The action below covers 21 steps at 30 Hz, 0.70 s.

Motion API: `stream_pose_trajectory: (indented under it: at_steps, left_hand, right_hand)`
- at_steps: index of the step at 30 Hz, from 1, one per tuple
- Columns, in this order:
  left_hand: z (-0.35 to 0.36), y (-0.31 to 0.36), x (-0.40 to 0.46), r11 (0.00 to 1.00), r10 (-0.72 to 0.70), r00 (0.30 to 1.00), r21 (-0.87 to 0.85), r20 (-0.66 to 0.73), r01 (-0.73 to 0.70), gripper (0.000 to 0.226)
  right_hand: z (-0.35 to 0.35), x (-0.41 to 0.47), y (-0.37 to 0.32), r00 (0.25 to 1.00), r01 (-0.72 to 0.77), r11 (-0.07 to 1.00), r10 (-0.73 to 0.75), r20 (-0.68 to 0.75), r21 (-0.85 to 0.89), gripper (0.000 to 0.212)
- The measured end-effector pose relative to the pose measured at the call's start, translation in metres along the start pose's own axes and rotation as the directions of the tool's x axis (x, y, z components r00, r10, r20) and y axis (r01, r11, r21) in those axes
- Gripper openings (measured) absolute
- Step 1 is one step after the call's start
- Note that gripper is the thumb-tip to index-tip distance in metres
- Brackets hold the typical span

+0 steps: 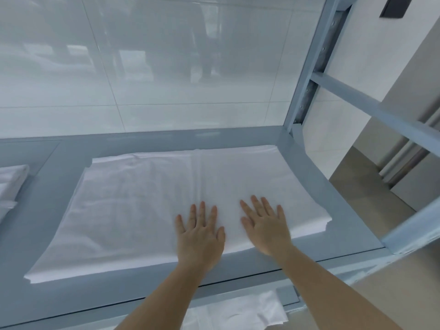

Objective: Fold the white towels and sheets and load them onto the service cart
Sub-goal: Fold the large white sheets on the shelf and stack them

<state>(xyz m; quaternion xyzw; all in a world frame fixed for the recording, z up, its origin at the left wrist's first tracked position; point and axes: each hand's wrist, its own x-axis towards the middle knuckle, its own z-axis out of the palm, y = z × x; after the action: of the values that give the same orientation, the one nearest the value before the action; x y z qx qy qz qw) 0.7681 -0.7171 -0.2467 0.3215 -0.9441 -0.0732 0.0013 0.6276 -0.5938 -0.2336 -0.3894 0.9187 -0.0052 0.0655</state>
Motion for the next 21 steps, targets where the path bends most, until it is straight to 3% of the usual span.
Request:
stream_pose_trajectory:
  at_steps: [5, 15, 21]
  left_hand:
    - [-0.004, -0.019, 0.0, 0.998, -0.066, 0.997, 0.025, 0.031, 0.065, 0.082]
    - [-0.014, -0.091, -0.01, 0.965, -0.253, 0.967, 0.082, 0.031, 0.25, 0.082]
    - [-0.018, -0.086, -0.011, 0.966, -0.253, 0.967, 0.065, 0.034, 0.25, 0.081]
  right_hand:
    - [-0.005, 0.001, 0.054, 0.989, -0.137, 0.99, 0.139, 0.041, -0.035, 0.055]
    - [-0.012, 0.008, 0.028, 0.954, -0.255, 0.967, 0.254, 0.156, -0.018, 0.062]
    - [0.001, 0.021, -0.108, 0.981, 0.142, 0.988, -0.149, 0.121, 0.064, 0.054]
